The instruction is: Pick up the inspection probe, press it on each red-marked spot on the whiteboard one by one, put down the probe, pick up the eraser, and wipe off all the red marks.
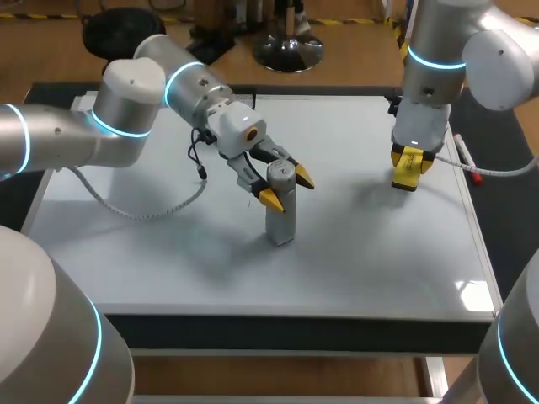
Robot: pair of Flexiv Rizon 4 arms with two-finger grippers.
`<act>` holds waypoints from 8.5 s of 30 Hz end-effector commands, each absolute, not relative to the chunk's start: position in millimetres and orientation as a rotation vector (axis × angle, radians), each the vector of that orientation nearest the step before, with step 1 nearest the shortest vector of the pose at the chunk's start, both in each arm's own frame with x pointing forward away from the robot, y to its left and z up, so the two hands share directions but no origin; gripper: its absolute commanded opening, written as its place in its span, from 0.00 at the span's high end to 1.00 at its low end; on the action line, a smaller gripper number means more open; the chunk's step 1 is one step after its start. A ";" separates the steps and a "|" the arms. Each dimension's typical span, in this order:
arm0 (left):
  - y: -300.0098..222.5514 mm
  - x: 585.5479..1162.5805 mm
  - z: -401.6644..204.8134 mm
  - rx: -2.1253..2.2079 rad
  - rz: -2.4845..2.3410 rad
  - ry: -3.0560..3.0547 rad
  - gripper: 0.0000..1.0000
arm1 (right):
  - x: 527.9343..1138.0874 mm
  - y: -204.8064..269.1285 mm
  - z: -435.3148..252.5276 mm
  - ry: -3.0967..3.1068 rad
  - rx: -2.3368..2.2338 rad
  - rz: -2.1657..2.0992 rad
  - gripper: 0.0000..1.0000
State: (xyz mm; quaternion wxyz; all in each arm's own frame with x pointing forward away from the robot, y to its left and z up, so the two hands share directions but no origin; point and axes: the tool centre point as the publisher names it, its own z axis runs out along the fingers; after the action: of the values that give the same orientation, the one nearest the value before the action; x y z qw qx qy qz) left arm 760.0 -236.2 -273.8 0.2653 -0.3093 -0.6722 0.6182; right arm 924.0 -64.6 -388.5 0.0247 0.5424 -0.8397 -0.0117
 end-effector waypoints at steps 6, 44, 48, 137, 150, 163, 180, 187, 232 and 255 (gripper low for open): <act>-235.4 761.8 -277.1 -0.815 1.663 -1.814 1.00 | 924.5 -65.2 -388.1 -2.595 1.679 -0.032 1.00; -229.4 755.6 -286.5 -0.804 1.606 -1.871 1.00 | 924.5 -65.2 -388.1 -2.595 1.679 -0.032 1.00; -229.4 756.2 -286.4 -0.809 1.608 -1.871 1.00 | 924.5 -65.2 -388.1 -2.595 1.679 -0.032 1.00; -20.5 877.5 -231.7 -0.667 1.708 -2.037 1.00 | 924.5 -65.2 -388.1 -2.595 1.679 -0.032 1.00; -20.5 877.5 -231.7 -0.667 1.708 -2.037 1.00 | 904.7 -39.8 -373.2 -2.547 1.756 0.045 1.00; -20.5 877.5 -231.7 -0.667 1.708 -2.037 1.00 | 846.6 36.4 -372.6 -2.448 1.928 0.006 1.00; -20.5 877.5 -231.7 -0.667 1.708 -2.037 1.00 | 799.4 134.7 -381.4 -2.228 2.151 -0.011 1.00; -20.5 877.5 -231.7 -0.667 1.708 -2.037 1.00 | 789.9 166.5 -393.4 -2.133 2.245 -0.052 1.00; -20.5 877.5 -231.7 -0.667 1.708 -2.037 1.00 | 793.0 215.5 -427.9 -1.992 2.386 -0.044 1.00; -20.5 877.5 -231.7 -0.667 1.708 -2.037 1.00 | 796.0 155.1 -426.6 -2.117 2.216 0.010 1.00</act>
State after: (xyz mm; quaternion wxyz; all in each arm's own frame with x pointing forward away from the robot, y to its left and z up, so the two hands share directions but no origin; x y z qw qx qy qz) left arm 878.2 -20.5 -233.3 0.1994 -0.2383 -0.7275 0.6117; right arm 796.6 164.1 -425.7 0.0423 0.7217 -0.6909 0.0036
